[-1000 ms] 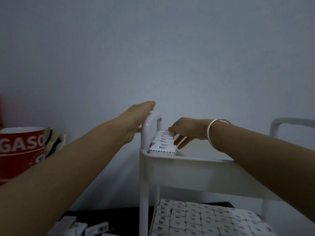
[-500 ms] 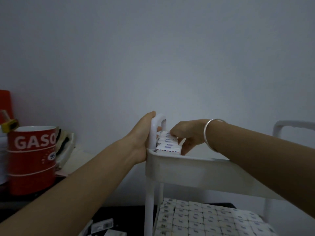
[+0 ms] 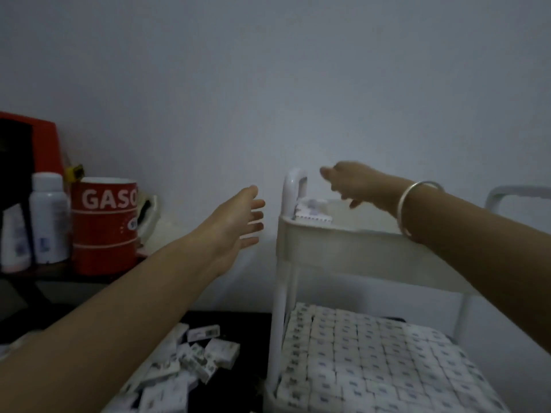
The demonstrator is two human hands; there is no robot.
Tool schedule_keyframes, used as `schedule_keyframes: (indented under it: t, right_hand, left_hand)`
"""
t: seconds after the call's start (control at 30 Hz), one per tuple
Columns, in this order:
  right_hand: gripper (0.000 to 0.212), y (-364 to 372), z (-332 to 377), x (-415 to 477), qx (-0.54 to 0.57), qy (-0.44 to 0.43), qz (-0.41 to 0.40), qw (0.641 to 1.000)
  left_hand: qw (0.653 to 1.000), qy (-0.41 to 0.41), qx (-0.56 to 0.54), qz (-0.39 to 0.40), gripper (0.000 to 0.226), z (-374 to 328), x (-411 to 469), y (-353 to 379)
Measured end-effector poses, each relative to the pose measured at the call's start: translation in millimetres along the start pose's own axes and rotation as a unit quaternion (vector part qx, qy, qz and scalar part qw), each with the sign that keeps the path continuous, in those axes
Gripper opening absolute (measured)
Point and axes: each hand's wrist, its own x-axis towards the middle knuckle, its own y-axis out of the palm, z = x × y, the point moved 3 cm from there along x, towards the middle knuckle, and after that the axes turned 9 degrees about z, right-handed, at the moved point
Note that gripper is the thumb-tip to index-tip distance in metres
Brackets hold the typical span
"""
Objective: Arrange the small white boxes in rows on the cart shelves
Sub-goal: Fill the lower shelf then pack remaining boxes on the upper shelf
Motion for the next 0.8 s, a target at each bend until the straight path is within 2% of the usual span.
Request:
schedule_keyframes:
  t: [0.1, 0.17, 0.23, 0.3, 0.43, 0.53, 0.6, 0.67, 0.8]
  right_hand:
    - [0.034, -2, 20, -56, -0.006, -0.154, -0.203, 0.967]
    - [0.029, 19, 32, -98, 0.031, -0.249, -0.235, 0.939]
    - [0.027, 49, 41, -132, 0.060, -0.307, -0.212, 0.926]
    - [0.022, 89, 46, -155, 0.075, -0.328, -0.144, 0.931]
    - [0.011, 190, 36, -182, -0.013, -0.289, 0.088, 0.953]
    - [0.017, 251, 23, -196, -0.042, -0.254, 0.188, 0.948]
    - [0.019, 280, 19, -203, -0.016, -0.227, 0.219, 0.949]
    - [0.023, 302, 18, -207, -0.006, -0.200, 0.211, 0.957]
    - [0.053, 330, 19, -207, 0.011, -0.155, 0.218, 0.964]
  left_hand:
    - [0.998, 0.023, 0.052, -0.010, 0.021, 21, -36, -16]
    - [0.993, 0.028, 0.115, -0.003, 0.020, 40, -59, -27]
    - [0.984, 0.026, 0.176, 0.015, 0.022, 61, -79, -38]
    - [0.974, 0.007, 0.223, 0.035, 0.021, 84, -100, -53]
    - [0.934, 0.016, 0.347, 0.078, 0.012, 124, -140, -86]
    - [0.901, 0.033, 0.418, 0.108, 0.026, 144, -168, -103]
    - [0.884, 0.012, 0.448, 0.134, 0.040, 157, -182, -112]
    - [0.871, -0.024, 0.461, 0.165, 0.047, 169, -193, -118]
    - [0.834, -0.042, 0.517, 0.188, 0.046, 189, -203, -121]
